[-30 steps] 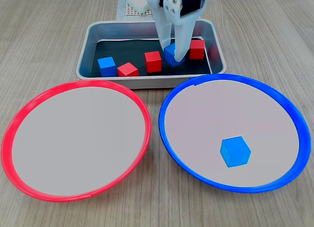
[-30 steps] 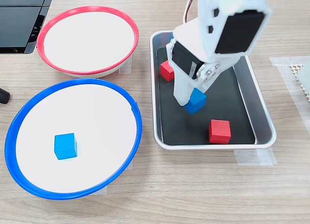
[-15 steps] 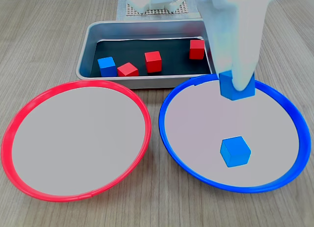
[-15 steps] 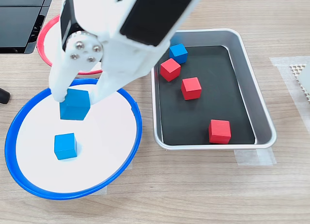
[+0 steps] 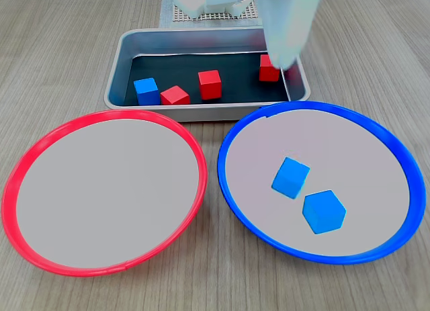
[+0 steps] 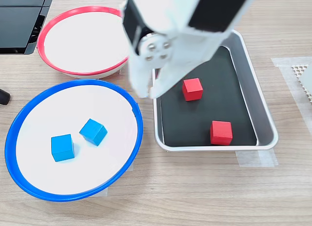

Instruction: Move six blocks tray to matching dishes

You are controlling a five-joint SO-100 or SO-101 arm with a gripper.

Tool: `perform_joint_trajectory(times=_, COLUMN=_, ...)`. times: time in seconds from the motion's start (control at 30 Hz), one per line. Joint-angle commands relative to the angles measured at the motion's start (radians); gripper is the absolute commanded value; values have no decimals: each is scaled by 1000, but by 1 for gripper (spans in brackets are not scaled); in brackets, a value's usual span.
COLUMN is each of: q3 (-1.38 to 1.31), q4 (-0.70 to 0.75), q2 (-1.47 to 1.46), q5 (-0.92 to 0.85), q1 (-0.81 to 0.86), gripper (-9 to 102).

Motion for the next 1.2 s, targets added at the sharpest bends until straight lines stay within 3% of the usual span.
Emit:
perform_joint_trajectory(times=0.0, q3=198, q4=140, q2=193, q5=34, q1=25, gripper=0)
perform_joint_trajectory(times=0.23, q3=505, q4=143, q2=423, q5=347, q1=-29, gripper=0)
perform_joint_trajectory(times=0.37, q3=522, q4=54, q2=396, q5=502, q1=-117, gripper=6)
perform_joint_trajectory(times=0.5, q3=508, q4=-8, q2=342, q5=629, q1=-129, gripper=19)
perform_joint_trajectory(times=0.7, q3=600, q4=-147, q2=295, q5=584, q1=-127, gripper=21)
perform_joint_trajectory(times=1.0, q3=607, q4=-137, q2=219, q5=512, q1=-137, gripper=18)
perform_joint_trajectory(times=1.17, q3=604, q4=-184, q2=184, q5=495, q1=-140, gripper=8)
